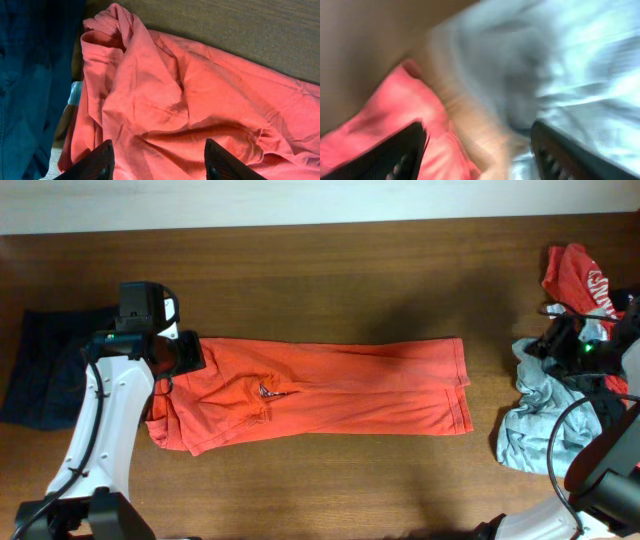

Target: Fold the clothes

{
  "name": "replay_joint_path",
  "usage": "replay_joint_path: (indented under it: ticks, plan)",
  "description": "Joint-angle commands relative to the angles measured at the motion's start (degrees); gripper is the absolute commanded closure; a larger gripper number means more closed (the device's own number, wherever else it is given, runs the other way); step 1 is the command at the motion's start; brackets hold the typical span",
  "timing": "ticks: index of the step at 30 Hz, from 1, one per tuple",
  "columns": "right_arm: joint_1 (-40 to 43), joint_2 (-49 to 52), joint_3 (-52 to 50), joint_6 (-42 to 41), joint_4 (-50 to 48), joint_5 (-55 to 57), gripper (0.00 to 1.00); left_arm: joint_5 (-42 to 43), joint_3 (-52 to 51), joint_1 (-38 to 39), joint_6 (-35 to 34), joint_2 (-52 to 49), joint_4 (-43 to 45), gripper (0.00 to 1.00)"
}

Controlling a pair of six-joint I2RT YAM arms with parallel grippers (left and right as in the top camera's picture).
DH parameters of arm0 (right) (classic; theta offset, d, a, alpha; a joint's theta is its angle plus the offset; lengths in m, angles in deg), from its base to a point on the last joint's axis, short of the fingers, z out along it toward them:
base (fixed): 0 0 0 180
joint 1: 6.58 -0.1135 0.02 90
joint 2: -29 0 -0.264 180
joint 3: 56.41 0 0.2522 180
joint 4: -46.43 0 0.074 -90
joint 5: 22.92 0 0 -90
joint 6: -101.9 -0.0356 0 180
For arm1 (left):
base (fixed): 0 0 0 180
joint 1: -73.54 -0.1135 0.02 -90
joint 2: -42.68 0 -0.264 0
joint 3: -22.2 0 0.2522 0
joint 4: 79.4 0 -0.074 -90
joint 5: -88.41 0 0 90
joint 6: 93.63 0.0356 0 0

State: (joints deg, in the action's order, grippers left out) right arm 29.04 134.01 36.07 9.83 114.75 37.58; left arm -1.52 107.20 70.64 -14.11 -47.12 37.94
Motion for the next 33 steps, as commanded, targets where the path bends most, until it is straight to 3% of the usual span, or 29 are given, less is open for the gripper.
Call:
replay_joint_path:
  ticks: [1,6,12,21,33]
  plan:
    - [-2.84,0.26,-0.35,9.62,3.26,-12.92,0.23,0.61,0.04,0.13,0.33,-0.33,0.04,0.42]
    - [-8.87,0.35,-4.11,9.49,2.23,-8.35,0.18,0.59,0.04,0.13,0.35,-0.33,0.68,0.39]
    - [-12.00,0.37,-7.76,3.45,-3.56,2.08,0.17,0.61,0.04,0.13,0.35,-0.33,0.24,0.36]
    - [-12.90,2.08,-10.64,9.53,-5.84,-3.26,0.15,0.61,0.04,0.13,0.33,-0.33,0.42,0.35]
    - [-13.05,14.88,-10.62,16.50,-5.35,-8.04,0.14,0.63,0.04,0.13,0.33,-0.33,0.22,0.35]
